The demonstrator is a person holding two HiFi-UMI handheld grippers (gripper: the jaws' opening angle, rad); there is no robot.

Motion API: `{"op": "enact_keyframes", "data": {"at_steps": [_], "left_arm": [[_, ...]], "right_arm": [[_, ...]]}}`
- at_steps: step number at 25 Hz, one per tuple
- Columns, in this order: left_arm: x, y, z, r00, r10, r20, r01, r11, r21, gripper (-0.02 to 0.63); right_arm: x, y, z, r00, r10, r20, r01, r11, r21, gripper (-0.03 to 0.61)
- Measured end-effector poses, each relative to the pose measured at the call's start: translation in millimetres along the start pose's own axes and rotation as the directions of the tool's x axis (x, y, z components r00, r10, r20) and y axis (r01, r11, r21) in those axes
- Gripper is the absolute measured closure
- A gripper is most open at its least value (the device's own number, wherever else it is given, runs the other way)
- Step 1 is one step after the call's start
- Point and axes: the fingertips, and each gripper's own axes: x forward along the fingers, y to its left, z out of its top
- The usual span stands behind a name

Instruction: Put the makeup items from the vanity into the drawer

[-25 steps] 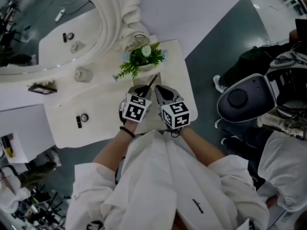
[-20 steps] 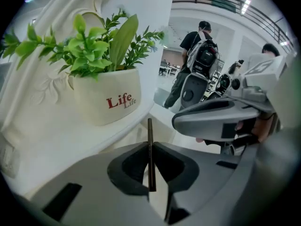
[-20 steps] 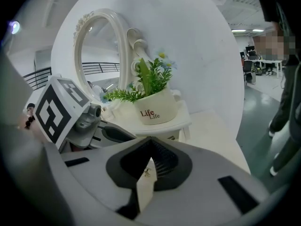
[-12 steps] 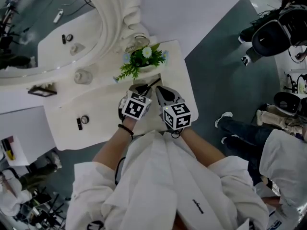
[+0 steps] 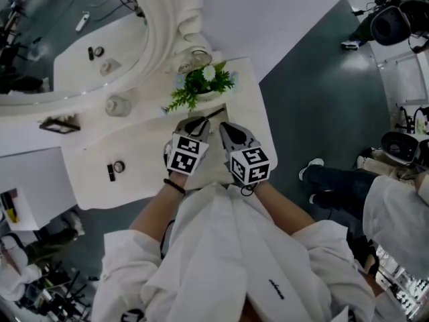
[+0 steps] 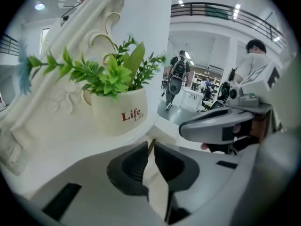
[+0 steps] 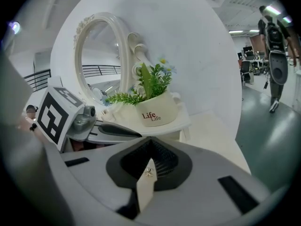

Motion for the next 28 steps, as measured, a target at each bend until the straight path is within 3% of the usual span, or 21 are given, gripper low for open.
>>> {"op": "enact_keyframes", "data": {"at_steps": [5, 13, 19, 28], "left_arm": [[-26, 2, 16, 0.989, 0.049, 0.142, -0.048, 0.999, -0.012, 0.578], [-84, 9, 32, 0.94, 0.138, 0.311, -0.121, 0.99, -0.073, 0.586], [-143, 33, 35, 0.873, 0.26, 0.412, -0.212, 0.964, -0.158, 0.586], [-230, 83, 20, 0.743, 0.442, 0.502, -0.365, 0.897, -0.249, 0.586]], "right_arm": [[-6, 3, 6, 1.0, 0.003, 0.012, -0.003, 1.0, -0.012, 0.561], [-30, 9, 14, 0.999, 0.006, 0.049, -0.003, 0.999, -0.047, 0.561], [-51, 16, 29, 0.994, 0.006, 0.108, 0.003, 0.996, -0.087, 0.561], [-79, 24, 59, 0.979, -0.006, 0.204, 0.035, 0.99, -0.138, 0.561]]}}
